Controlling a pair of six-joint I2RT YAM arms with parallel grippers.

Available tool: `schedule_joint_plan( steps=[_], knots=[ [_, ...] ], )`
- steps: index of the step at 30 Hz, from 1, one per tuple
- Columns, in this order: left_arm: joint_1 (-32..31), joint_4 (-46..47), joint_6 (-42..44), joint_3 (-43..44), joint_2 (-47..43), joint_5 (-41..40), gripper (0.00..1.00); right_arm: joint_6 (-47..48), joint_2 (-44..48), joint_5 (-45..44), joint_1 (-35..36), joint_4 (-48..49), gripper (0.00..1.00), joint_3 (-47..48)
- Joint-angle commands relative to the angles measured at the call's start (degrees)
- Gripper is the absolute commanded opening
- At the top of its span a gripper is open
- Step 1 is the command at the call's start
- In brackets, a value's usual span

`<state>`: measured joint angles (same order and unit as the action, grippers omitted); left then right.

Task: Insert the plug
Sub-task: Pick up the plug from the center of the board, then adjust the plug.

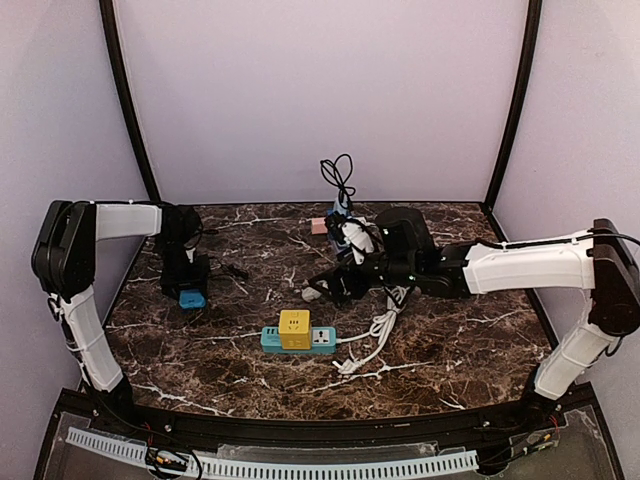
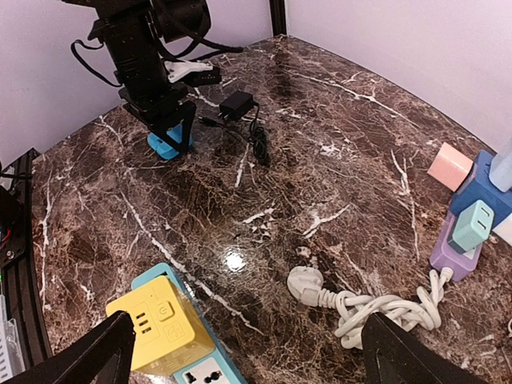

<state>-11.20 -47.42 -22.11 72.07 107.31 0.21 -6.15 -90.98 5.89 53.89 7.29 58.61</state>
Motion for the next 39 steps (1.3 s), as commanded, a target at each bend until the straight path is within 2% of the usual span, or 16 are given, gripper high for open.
schedule_joint_plan(
  steps=[1, 6, 8, 12, 15, 19, 22, 26, 33, 39],
  knots=[
    [-1.2, -2.9, 5.4, 4.2, -8.1, 0.5, 0.08, 0.0, 1.3, -4.0, 0.5, -0.1, 0.99, 2.8],
    [-4.3, -3.0, 9.8, 5.0, -14.4, 0.5, 0.08, -1.6, 0.5, -7.6, 0.3, -0.7, 0.99, 5.8],
    [-6.6, -3.9, 13.4, 7.3, -16.7, -2.0, 0.08, -3.2, 0.6, -6.9, 0.0, -0.7, 0.99, 7.5],
    [-11.9, -6.1, 26.3, 13.5, -22.6, -5.2, 0.08, -5.1, 1.2, -4.2, -0.1, -0.2, 0.99, 10.4],
    [-17.9, 0.1, 41.9, 13.2, -29.5, -7.1, 0.08, -8.5, 2.0, -2.5, -0.1, 2.2, 0.98, 11.2],
    [-26.7, 14.4, 54.2, 4.3, -41.0, -8.0, 0.10, -13.1, 2.3, 0.1, 0.4, 9.5, 0.95, 10.1],
    [-34.2, 22.6, 58.4, -3.8, -46.9, -9.3, 0.12, -13.4, 1.1, 0.7, 2.2, 13.0, 0.92, 10.3],
    [-39.5, 34.4, 63.9, -10.5, -50.1, -11.2, 0.13, -9.5, -0.4, 0.5, 5.7, 16.0, 0.91, 10.6],
    [-40.9, 41.3, 69.1, -15.9, -50.7, -11.2, 0.14, -10.0, -3.3, 5.4, 8.2, 27.5, 0.89, 8.5],
    [-41.2, 42.2, 68.6, -16.8, -50.7, -9.9, 0.14, -10.9, -8.7, 2.7, 8.3, 26.4, 0.87, 13.1]
  ],
)
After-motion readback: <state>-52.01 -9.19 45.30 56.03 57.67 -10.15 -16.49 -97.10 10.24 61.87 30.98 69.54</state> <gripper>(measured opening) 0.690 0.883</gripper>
